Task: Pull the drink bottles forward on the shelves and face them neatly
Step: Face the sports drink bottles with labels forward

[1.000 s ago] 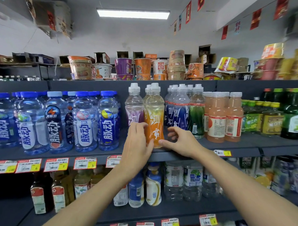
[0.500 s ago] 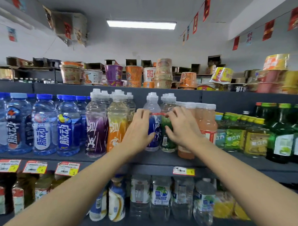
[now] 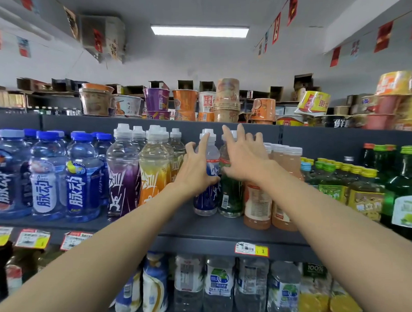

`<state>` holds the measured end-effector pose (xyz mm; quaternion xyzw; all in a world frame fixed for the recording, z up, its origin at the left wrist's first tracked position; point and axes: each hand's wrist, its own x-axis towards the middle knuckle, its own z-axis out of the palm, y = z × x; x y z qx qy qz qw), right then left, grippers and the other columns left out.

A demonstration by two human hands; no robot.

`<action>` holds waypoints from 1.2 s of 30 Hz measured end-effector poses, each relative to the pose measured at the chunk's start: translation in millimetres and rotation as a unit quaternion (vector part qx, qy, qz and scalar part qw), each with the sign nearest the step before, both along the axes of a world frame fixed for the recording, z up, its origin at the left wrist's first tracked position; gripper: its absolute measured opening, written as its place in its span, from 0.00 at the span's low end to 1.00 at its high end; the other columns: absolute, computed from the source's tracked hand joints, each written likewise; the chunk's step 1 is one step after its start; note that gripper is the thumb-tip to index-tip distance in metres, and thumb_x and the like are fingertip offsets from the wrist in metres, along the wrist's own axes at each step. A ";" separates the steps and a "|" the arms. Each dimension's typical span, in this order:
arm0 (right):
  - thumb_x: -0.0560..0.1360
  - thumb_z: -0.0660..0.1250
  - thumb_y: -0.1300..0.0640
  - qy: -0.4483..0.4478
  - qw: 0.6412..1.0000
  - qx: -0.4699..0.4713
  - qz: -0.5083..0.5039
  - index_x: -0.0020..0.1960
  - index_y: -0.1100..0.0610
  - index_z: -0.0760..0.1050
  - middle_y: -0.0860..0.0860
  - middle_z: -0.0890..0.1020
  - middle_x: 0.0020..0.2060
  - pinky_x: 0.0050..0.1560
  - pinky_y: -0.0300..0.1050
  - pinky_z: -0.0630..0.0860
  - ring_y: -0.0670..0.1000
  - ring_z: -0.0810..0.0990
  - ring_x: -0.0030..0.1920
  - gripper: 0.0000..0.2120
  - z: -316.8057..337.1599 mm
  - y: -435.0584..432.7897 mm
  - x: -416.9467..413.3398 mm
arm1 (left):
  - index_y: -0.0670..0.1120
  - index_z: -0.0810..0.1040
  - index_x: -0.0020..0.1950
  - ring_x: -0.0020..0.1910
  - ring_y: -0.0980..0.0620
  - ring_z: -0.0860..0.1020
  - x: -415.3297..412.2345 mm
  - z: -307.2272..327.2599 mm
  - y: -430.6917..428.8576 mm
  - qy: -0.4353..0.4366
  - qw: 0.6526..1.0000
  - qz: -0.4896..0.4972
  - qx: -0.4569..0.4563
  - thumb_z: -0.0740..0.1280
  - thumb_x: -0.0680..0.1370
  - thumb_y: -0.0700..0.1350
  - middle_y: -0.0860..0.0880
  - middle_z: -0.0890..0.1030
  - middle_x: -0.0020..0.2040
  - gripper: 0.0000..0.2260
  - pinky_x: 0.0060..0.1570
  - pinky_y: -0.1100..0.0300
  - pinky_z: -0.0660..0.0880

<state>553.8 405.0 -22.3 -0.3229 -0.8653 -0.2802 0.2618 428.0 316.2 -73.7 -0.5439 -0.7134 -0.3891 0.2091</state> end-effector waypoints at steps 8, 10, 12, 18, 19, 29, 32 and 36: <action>0.66 0.75 0.32 -0.025 0.997 -0.067 0.036 0.76 0.59 0.56 0.60 0.74 0.67 0.62 0.59 0.71 0.62 0.75 0.65 0.52 24.9 8.4 -2.8 | 0.59 0.39 0.79 0.48 0.46 0.78 -16.4 14.4 4.1 -0.009 0.999 -0.025 -0.020 0.82 0.66 0.46 0.41 0.77 0.58 0.59 0.49 0.51 0.77; 0.66 0.76 0.33 -0.020 0.996 -0.075 0.043 0.74 0.59 0.58 0.58 0.78 0.63 0.59 0.58 0.72 0.61 0.77 0.61 0.50 27.6 8.4 -2.7 | 0.61 0.39 0.78 0.44 0.49 0.79 -18.3 14.8 2.1 -0.019 0.999 -0.032 -0.018 0.82 0.66 0.47 0.42 0.78 0.57 0.59 0.47 0.53 0.77; 0.66 0.76 0.34 -0.020 0.995 -0.086 0.047 0.73 0.59 0.59 0.57 0.79 0.60 0.59 0.58 0.71 0.61 0.78 0.59 0.49 30.3 7.7 -2.9 | 0.62 0.39 0.78 0.41 0.52 0.79 -19.3 15.4 -0.1 -0.027 0.998 -0.044 -0.021 0.83 0.66 0.47 0.42 0.79 0.56 0.59 0.43 0.57 0.76; 0.64 0.77 0.34 -0.020 0.990 -0.121 0.066 0.71 0.57 0.62 0.57 0.78 0.61 0.55 0.56 0.73 0.62 0.77 0.59 0.47 35.5 4.1 2.9 | 0.59 0.40 0.79 0.36 0.53 0.80 -14.5 22.1 -17.0 -0.023 0.996 -0.074 -0.043 0.83 0.65 0.45 0.46 0.82 0.49 0.60 0.40 0.58 0.77; 0.63 0.78 0.33 -0.019 0.989 -0.128 0.070 0.72 0.57 0.62 0.58 0.77 0.63 0.57 0.57 0.73 0.62 0.77 0.60 0.48 36.5 2.7 4.6 | 0.59 0.41 0.79 0.36 0.53 0.80 -13.1 23.5 -21.1 -0.025 0.995 -0.081 -0.048 0.83 0.65 0.45 0.46 0.81 0.48 0.60 0.41 0.57 0.78; 0.65 0.77 0.34 -0.029 0.977 -0.181 0.109 0.80 0.51 0.53 0.57 0.68 0.75 0.66 0.56 0.71 0.61 0.69 0.72 0.55 45.4 -5.9 23.4 | 0.59 0.38 0.78 0.36 0.55 0.81 -17.5 31.4 -47.5 -0.035 0.987 -0.123 -0.098 0.82 0.67 0.43 0.52 0.77 0.46 0.59 0.31 0.70 0.73; 0.67 0.75 0.33 -0.027 0.979 -0.173 0.100 0.81 0.50 0.49 0.57 0.69 0.74 0.68 0.59 0.69 0.63 0.70 0.71 0.54 41.9 -6.1 27.8 | 0.61 0.37 0.78 0.51 0.53 0.82 -14.6 31.1 -48.4 -0.044 0.984 -0.136 -0.103 0.82 0.66 0.45 0.43 0.78 0.61 0.60 0.46 0.70 0.76; 0.69 0.69 0.29 -0.007 0.988 -0.113 0.104 0.79 0.49 0.52 0.56 0.75 0.70 0.70 0.62 0.62 0.61 0.73 0.68 0.49 28.3 -6.3 27.8 | 0.62 0.38 0.78 0.75 0.41 0.63 -8.1 35.4 -47.6 -0.031 0.987 -0.134 -0.079 0.84 0.62 0.51 0.42 0.57 0.79 0.63 0.70 0.49 0.66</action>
